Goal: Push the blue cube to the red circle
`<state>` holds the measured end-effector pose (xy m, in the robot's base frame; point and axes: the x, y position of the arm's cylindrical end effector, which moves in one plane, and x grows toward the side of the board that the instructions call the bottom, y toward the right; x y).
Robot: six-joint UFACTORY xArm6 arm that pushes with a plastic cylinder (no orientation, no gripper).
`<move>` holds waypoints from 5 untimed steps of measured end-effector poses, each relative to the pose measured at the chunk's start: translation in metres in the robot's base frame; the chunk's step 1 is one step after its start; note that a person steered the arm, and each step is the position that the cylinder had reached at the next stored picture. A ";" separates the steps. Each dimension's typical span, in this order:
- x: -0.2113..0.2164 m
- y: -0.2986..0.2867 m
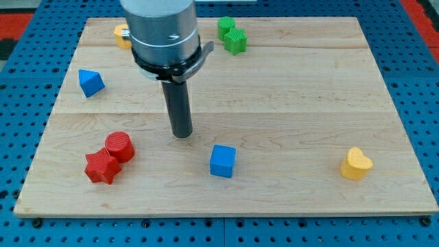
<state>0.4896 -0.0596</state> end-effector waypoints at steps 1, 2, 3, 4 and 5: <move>0.079 0.005; 0.122 0.029; 0.083 0.080; 0.043 0.018; 0.040 0.013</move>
<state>0.5298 -0.0470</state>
